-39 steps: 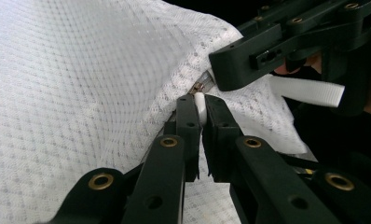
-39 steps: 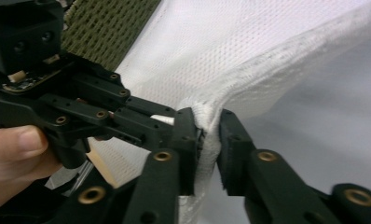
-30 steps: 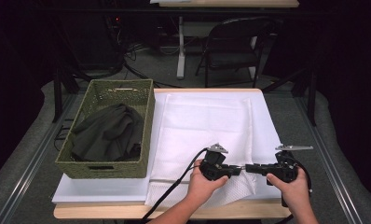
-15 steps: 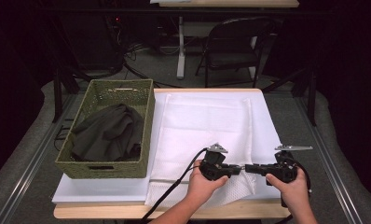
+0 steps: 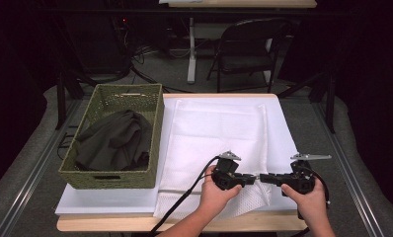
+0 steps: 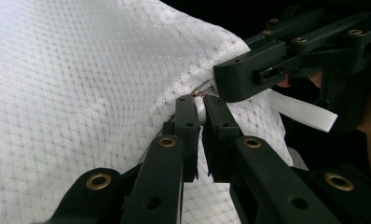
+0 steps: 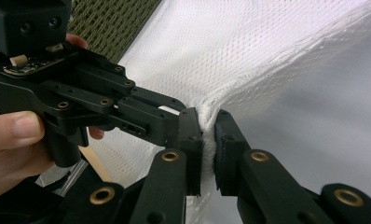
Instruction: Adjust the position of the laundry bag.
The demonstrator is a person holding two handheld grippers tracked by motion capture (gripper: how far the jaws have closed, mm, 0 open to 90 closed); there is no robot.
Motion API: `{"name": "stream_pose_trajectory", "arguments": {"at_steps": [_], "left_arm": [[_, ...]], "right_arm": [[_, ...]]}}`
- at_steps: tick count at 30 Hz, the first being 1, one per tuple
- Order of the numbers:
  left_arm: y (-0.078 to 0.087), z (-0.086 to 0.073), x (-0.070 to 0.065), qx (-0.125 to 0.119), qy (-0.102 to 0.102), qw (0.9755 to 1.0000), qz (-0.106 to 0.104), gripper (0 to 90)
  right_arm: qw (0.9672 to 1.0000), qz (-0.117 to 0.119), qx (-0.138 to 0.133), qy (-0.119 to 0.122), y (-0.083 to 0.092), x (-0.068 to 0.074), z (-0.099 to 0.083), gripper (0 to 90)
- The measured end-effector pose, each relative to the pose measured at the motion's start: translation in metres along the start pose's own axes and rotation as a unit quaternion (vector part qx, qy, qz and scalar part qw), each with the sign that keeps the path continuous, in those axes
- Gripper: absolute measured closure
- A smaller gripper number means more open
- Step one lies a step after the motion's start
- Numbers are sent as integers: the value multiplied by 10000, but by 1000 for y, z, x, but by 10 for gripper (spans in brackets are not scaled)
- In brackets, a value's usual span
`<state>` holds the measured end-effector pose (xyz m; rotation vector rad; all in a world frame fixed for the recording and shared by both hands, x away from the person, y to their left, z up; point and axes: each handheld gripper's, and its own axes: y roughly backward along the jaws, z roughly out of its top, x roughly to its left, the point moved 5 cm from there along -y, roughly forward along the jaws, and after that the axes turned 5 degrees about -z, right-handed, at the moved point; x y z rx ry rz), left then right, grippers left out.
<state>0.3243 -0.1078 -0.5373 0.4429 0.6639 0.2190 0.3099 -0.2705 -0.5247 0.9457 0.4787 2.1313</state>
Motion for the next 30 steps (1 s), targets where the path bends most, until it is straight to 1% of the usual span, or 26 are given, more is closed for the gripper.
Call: {"name": "stream_pose_trajectory", "arguments": {"at_steps": [2,4,6,8,10,12,14,16,18,20,21,23,26,30], "left_arm": [[1,0,0,-4,-57,10000,12,852],[1,0,-1,14,-70,10000,50,851],[0,1,-1,8,-92,9999,143,850],[0,2,-2,20,-121,9996,245,849],[-1,2,-3,36,-150,9995,278,851],[-1,2,-3,-7,-175,9994,294,844],[-1,4,-2,-71,-146,9994,307,832],[0,5,-1,-70,-180,9991,367,819],[0,5,-1,-103,-166,9989,415,818],[0,6,-1,-82,-123,9989,436,817],[0,6,-1,-83,-121,9990,432,817],[-1,5,-2,-62,-85,9995,311,841],[-3,4,-2,0,-70,9996,276,862],[-2,4,-3,-4,-56,9996,269,864]], "right_arm": [[10000,0,-47,8,0,0,0,834],[10000,-12,-60,24,1,0,0,833],[10000,-32,-56,58,0,0,0,834],[9998,-94,-50,141,0,1,0,833],[9997,-150,-64,177,-1,1,-1,834],[9997,-138,-63,176,0,1,-1,834],[9997,-146,-63,175,0,0,-1,834],[9996,-176,-44,211,-1,0,-1,835],[9995,-217,-21,244,-2,0,-2,836],[9994,-250,2,251,-2,1,-2,835],[9994,-254,-8,251,-2,1,-2,835],[9993,-265,-15,258,-2,0,-2,835],[9992,-288,-21,274,-2,0,-2,835],[9994,-255,-45,237,-1,0,-2,833]]}}
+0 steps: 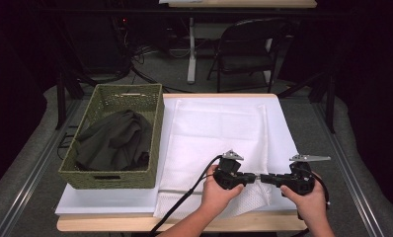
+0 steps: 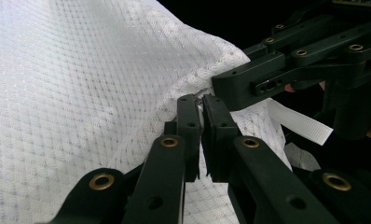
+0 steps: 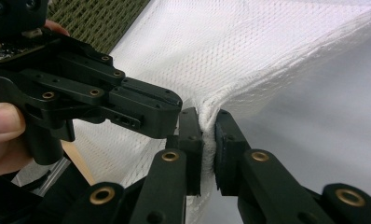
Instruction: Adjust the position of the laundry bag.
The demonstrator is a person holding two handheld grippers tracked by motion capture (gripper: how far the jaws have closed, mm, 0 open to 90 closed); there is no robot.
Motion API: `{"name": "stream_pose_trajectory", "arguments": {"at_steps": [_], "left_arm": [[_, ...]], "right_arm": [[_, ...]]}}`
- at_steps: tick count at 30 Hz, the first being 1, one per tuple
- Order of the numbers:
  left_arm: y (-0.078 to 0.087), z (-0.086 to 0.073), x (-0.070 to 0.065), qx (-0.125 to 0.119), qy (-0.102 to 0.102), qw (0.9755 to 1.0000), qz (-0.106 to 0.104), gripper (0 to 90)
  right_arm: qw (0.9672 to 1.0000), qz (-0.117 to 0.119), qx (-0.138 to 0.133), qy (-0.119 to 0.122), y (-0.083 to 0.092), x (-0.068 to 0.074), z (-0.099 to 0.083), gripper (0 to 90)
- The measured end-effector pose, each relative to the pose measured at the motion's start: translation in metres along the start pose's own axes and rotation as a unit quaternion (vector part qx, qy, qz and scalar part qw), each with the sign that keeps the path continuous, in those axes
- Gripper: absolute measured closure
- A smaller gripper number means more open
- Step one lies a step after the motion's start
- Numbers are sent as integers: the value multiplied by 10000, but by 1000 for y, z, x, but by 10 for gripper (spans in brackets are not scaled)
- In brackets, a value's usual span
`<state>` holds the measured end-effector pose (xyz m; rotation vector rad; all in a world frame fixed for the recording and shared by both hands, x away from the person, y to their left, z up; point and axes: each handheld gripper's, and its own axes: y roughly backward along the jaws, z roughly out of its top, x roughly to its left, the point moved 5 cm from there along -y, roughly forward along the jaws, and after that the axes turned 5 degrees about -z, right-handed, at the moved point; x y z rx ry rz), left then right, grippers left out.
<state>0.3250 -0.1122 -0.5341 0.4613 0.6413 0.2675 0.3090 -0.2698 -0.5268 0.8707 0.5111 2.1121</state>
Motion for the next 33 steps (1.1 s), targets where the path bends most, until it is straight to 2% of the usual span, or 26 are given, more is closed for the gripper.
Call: {"name": "stream_pose_trajectory", "arguments": {"at_steps": [11,16,19,26,30,33], "left_arm": [[-1,1,1,-29,127,9999,-10,863],[-3,1,1,-27,135,9999,-30,851],[-6,0,0,-24,134,9999,-34,839],[-5,0,0,-23,81,10000,1,856],[-5,-1,-1,8,103,9999,-53,858],[-6,-1,-1,36,110,9999,-34,859]], "right_arm": [[10000,21,-6,-49,0,0,0,829],[9998,131,-26,-154,1,2,1,832],[9993,314,-54,-205,2,4,2,833],[9995,204,-78,-208,1,1,1,829],[9998,64,-45,-166,1,-1,1,761],[9998,70,-25,-184,-1,-1,0,806]]}}
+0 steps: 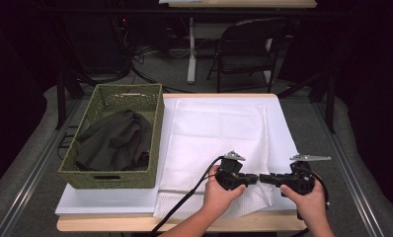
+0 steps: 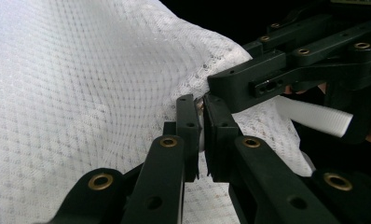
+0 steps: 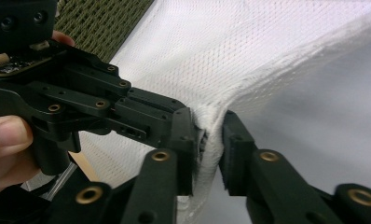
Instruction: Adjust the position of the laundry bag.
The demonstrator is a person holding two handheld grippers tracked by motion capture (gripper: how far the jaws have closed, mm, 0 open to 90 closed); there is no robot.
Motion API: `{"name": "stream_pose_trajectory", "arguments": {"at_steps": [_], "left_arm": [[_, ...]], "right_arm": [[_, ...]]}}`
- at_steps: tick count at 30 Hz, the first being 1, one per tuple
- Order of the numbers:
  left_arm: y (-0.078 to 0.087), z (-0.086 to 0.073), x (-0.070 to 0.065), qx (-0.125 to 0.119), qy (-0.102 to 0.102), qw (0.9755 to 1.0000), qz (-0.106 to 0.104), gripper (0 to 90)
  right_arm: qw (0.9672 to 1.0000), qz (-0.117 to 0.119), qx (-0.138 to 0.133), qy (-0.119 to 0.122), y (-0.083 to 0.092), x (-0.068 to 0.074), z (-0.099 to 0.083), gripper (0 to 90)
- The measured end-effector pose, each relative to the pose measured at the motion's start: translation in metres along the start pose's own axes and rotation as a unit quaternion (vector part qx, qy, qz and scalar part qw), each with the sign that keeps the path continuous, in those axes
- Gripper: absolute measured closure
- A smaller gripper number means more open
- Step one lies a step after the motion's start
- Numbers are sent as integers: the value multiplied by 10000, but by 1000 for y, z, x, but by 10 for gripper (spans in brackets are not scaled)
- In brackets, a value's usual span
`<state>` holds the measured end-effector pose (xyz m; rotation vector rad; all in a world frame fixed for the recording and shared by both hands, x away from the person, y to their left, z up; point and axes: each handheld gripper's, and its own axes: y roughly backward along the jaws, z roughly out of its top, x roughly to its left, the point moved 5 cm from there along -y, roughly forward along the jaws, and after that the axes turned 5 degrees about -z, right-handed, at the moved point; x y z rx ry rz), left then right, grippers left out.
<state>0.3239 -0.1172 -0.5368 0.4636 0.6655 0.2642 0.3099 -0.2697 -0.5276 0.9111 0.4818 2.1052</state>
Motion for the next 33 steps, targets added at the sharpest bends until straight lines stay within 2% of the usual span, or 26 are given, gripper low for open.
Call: {"name": "stream_pose_trajectory", "arguments": {"at_steps": [3,15,17,18,19,20,22,25,28,33], "left_arm": [[1,0,0,3,28,10000,-24,859],[2,1,-2,-82,218,9997,-78,867],[2,1,-3,-71,198,9998,-76,867],[2,1,-3,-57,184,9998,-19,867],[3,0,-2,-11,94,9998,148,868],[4,-1,0,-1,64,9997,231,867],[8,-4,5,-40,266,9995,185,867],[13,-8,10,-56,356,9992,182,867],[15,-12,12,-26,358,9992,167,867],[18,-17,15,27,348,9991,253,866]], "right_arm": [[10000,0,68,57,0,1,-1,833],[10000,-10,0,15,5,0,1,843],[10000,-9,-15,32,6,0,1,844],[10000,-9,-21,36,6,-1,1,845],[10000,-35,-3,45,6,-1,1,847],[9997,-208,-63,82,8,-3,2,847],[9996,-258,-108,22,13,-7,3,848],[9997,-174,-136,-129,17,-13,3,848],[9997,-185,-65,-111,16,-15,2,847],[9998,-177,46,-52,9,-13,-1,846]]}}
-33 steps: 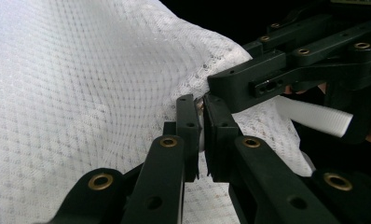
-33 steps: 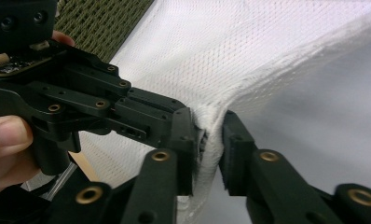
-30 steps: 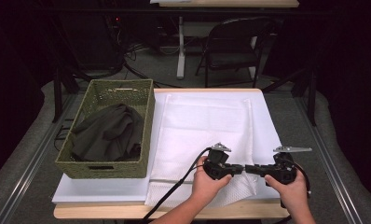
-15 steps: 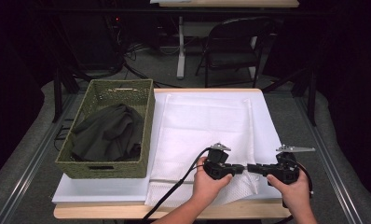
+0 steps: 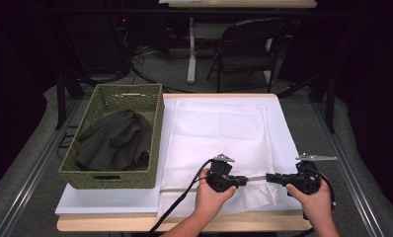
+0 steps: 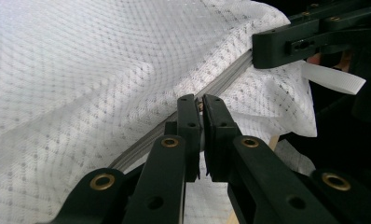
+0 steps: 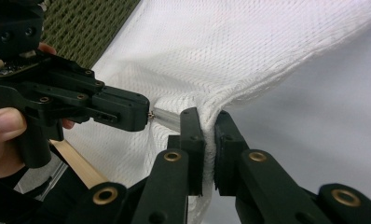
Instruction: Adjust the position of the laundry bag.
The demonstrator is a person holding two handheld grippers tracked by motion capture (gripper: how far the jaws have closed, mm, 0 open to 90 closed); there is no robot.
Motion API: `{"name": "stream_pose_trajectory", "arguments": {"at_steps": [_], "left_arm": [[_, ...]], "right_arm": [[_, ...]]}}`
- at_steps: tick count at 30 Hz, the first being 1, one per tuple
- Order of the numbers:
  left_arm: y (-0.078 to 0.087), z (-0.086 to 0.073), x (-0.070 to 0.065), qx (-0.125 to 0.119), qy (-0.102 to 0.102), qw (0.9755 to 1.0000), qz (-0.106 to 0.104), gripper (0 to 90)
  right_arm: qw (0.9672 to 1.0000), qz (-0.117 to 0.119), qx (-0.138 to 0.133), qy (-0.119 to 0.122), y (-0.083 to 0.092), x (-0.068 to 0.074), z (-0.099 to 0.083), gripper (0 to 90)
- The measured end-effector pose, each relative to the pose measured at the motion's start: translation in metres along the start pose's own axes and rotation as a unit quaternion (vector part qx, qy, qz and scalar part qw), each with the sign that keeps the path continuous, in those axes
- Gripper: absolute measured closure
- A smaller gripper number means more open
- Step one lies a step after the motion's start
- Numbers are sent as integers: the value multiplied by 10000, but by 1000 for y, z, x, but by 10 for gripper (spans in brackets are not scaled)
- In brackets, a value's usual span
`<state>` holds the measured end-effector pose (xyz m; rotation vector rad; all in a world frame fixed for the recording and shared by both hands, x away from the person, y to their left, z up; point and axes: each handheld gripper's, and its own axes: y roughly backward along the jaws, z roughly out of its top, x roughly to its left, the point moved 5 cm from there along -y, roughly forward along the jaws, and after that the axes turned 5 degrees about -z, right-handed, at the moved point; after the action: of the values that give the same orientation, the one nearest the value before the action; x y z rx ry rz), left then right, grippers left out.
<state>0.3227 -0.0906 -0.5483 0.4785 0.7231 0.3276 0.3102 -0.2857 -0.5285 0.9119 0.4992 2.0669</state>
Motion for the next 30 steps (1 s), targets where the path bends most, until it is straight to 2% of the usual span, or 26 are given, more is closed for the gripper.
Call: {"name": "stream_pose_trajectory", "arguments": {"at_steps": [3,7,8,9,11,13,17,18,19,20,21,22,23,24,25,26,27,28,29,30], "left_arm": [[0,-2,2,34,-66,10000,63,866],[0,-5,2,55,-59,9999,67,866],[0,-6,3,77,-71,9999,101,867],[1,-7,5,98,-109,9996,250,867],[4,-11,12,91,2,9994,333,867],[9,-14,19,53,135,9993,335,867],[20,-22,29,42,230,9989,413,866],[20,-22,29,42,230,9989,413,866],[25,-25,30,65,253,9988,420,866],[25,-25,30,65,253,9988,420,866],[29,-28,32,85,146,9986,498,866],[30,-30,32,70,176,9986,483,866],[31,-31,33,96,156,9982,580,866],[33,-32,34,123,65,9977,660,867],[34,-33,35,107,94,9980,623,866],[36,-34,36,78,173,9983,559,866],[37,-35,36,64,200,9980,589,866],[38,-36,38,94,112,9974,702,866],[40,-37,39,89,143,9975,682,866],[40,-37,39,89,143,9975,682,866]], "right_arm": [[10000,-7,45,13,-2,1,-1,847],[9999,10,127,25,-3,1,-3,848],[9999,12,134,33,-4,1,-3,848],[9999,-9,145,30,-4,1,-3,849],[9996,-230,127,58,-2,-3,-3,849],[9997,-242,48,-41,2,-8,-3,850],[9995,-275,56,-150,4,-16,-4,849],[9995,-275,56,-150,4,-16,-4,849],[9996,-157,86,-214,2,-17,-5,849],[9996,-195,96,-195,1,-16,-5,849],[9995,-264,119,-146,-1,-17,-6,849],[9995,-210,134,-173,-2,-16,-6,849],[9995,-159,160,-203,-2,-16,-7,849],[9994,-233,165,-173,-2,-16,-7,849],[9993,-306,173,-125,-2,-17,-7,849],[9995,-182,153,-187,-2,-17,-7,849],[9995,-131,156,-224,-2,-17,-7,849],[9995,-218,161,-184,-3,-18,-8,849],[9991,-357,178,-128,-3,-19,-8,849],[9991,-357,178,-128,-3,-19,-8,849]]}}
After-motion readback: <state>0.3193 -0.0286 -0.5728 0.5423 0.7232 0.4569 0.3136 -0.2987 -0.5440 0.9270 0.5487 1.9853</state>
